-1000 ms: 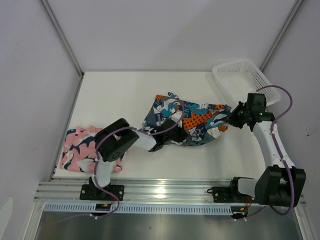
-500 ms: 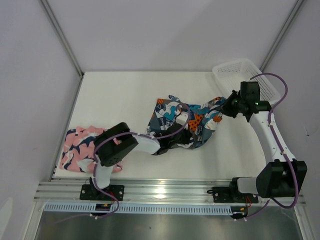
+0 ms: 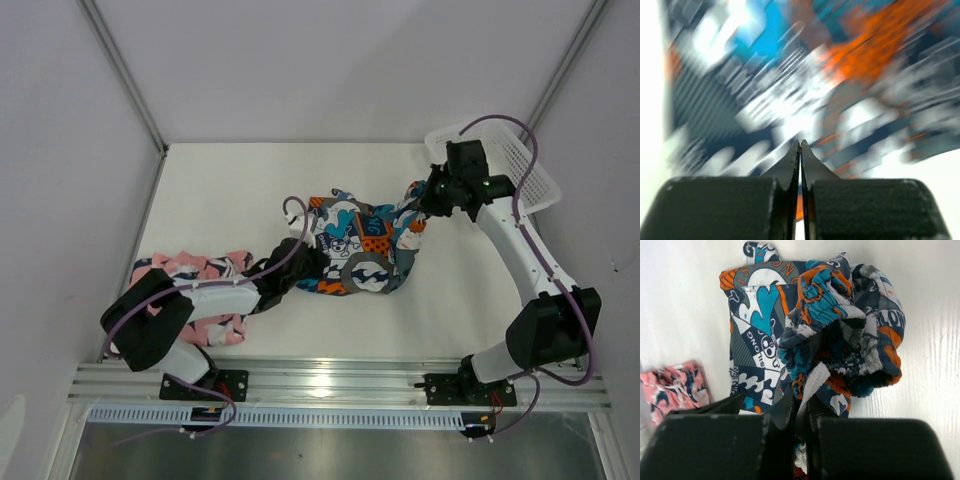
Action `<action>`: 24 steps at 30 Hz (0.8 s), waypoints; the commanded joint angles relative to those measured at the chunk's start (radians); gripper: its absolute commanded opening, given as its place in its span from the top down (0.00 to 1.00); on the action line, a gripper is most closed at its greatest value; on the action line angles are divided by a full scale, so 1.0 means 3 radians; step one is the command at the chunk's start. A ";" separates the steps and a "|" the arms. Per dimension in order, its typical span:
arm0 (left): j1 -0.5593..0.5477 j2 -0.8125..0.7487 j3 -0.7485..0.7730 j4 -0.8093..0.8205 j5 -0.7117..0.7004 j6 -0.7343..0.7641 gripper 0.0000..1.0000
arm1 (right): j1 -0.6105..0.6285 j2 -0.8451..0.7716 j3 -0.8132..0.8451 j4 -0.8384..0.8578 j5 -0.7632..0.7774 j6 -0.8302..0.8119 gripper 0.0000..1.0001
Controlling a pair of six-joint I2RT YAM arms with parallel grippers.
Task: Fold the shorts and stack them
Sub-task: Fold the shorts
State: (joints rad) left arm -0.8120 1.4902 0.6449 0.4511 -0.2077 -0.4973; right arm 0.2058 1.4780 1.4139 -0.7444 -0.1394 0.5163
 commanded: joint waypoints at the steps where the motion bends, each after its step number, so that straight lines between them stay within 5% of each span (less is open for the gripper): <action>1: 0.0160 -0.0176 -0.0374 -0.0097 -0.0079 -0.0015 1.00 | 0.0101 0.0094 0.0257 -0.0085 0.0194 -0.0243 1.00; 11: 0.0441 -0.0468 -0.0789 -0.0282 -0.0325 -0.0199 1.00 | 0.0505 0.0539 0.0977 -0.0433 0.0571 -0.0356 1.00; 24: 0.0436 -0.0044 -0.1070 0.0260 -0.0085 -0.0331 1.00 | 0.1246 0.1403 0.1694 -0.0674 0.1119 -0.0371 1.00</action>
State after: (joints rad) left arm -0.6838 1.4445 0.3588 0.4793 -0.2520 -0.5686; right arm 0.5419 1.8713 1.8606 -0.9253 0.1493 0.4095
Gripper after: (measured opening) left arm 0.001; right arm 0.043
